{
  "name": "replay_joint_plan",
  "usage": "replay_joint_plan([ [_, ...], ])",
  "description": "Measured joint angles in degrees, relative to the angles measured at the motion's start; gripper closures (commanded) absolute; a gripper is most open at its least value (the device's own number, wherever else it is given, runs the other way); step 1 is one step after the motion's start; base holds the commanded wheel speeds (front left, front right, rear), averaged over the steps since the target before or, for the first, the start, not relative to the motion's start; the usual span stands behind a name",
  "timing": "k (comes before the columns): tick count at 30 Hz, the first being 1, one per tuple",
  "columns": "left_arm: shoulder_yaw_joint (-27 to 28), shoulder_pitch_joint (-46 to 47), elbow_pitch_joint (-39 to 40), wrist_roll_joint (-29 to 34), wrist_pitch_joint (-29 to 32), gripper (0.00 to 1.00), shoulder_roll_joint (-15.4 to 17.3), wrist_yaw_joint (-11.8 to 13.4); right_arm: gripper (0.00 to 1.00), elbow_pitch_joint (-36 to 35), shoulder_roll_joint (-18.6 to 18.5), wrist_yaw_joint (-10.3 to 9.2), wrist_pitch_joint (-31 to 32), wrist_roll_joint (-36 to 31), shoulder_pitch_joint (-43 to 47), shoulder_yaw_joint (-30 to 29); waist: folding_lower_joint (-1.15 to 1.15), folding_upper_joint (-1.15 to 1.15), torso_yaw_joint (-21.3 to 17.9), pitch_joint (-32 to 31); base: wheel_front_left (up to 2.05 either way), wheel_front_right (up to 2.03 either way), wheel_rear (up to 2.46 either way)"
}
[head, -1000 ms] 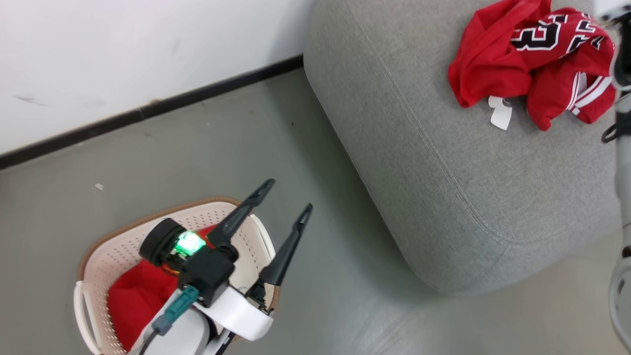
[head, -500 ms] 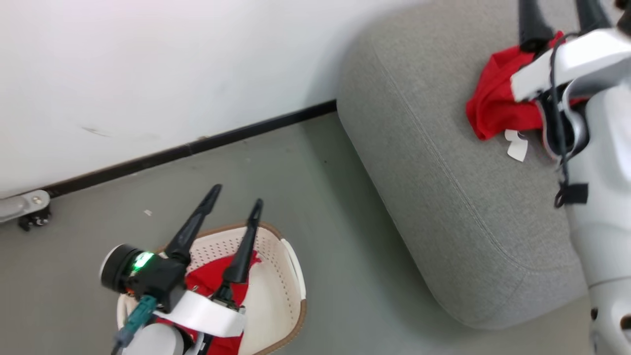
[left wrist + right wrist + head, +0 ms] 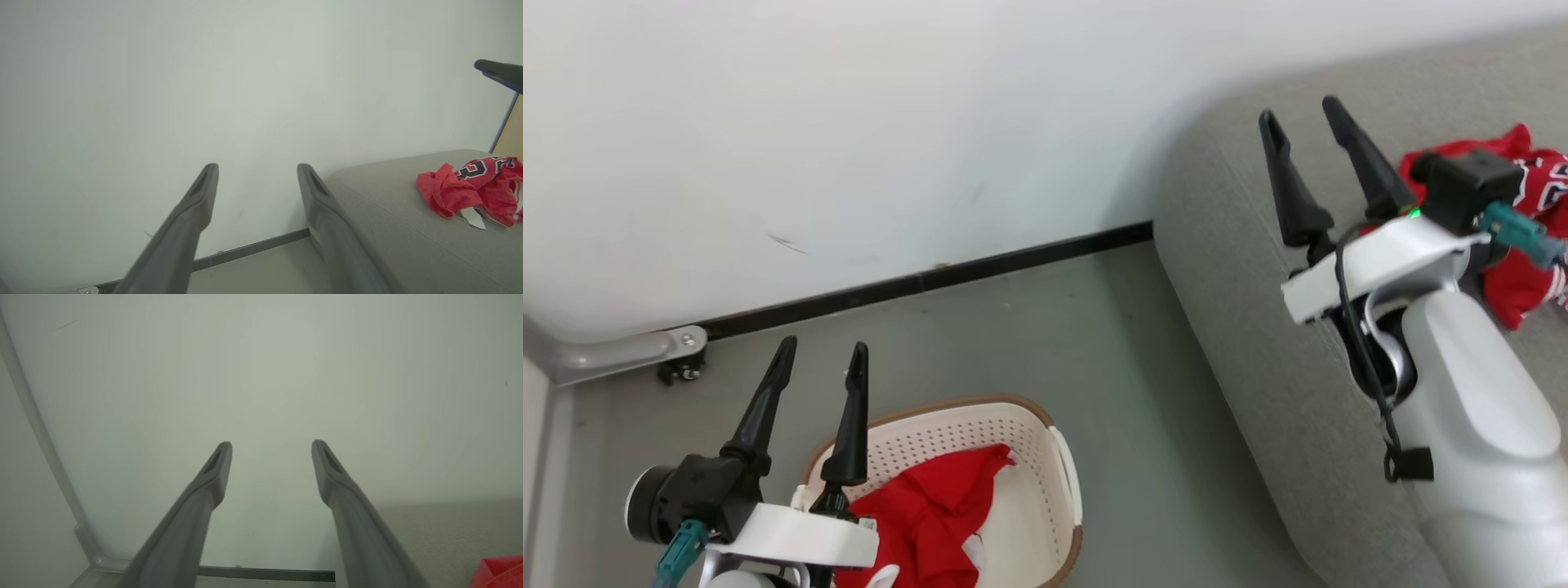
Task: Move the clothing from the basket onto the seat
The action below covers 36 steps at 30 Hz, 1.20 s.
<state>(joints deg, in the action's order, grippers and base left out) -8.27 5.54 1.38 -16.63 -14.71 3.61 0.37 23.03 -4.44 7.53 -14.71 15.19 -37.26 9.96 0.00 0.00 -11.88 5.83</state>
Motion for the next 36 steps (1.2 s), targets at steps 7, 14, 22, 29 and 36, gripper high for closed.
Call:
replay_joint_plan([
  [7,2.16,-2.49,-0.65,-0.01,0.0,0.0,-0.14,-0.01,0.0,-4.27,-1.12,-0.01,0.0,0.55,6.53,-0.32,0.0,0.0,3.18,-2.3,0.0,0.0,0.0],
  [14,3.89,-4.49,-2.45,-0.24,0.0,0.0,-0.56,-0.02,0.0,-6.6,-1.36,-0.01,0.0,1.2,13.88,-1.02,0.0,0.0,6.17,-4.4,0.0,0.0,0.0],
  [22,4.46,-6.86,-5.11,-1.43,0.0,0.0,-1.21,-0.44,0.0,-8.34,-1.24,-0.01,0.0,1.11,22.73,-1.01,0.0,0.0,9.18,-6.58,0.0,0.0,0.0],
  [29,4.41,-7.9,-7.89,-1.43,0.0,0.0,-1.27,-1.08,0.0,-9.94,-0.49,-0.01,0.0,1.15,28.98,-1.31,0.0,0.0,11.32,-8.11,0.0,0.0,0.0],
  [36,4.12,-9.11,-9.85,-1.42,0.01,0.0,-1.29,-1.6,0.0,-11.59,0.78,-0.01,0.01,0.16,33.73,-2.29,0.0,0.0,13.06,-9.31,0.0,0.0,0.0],
])
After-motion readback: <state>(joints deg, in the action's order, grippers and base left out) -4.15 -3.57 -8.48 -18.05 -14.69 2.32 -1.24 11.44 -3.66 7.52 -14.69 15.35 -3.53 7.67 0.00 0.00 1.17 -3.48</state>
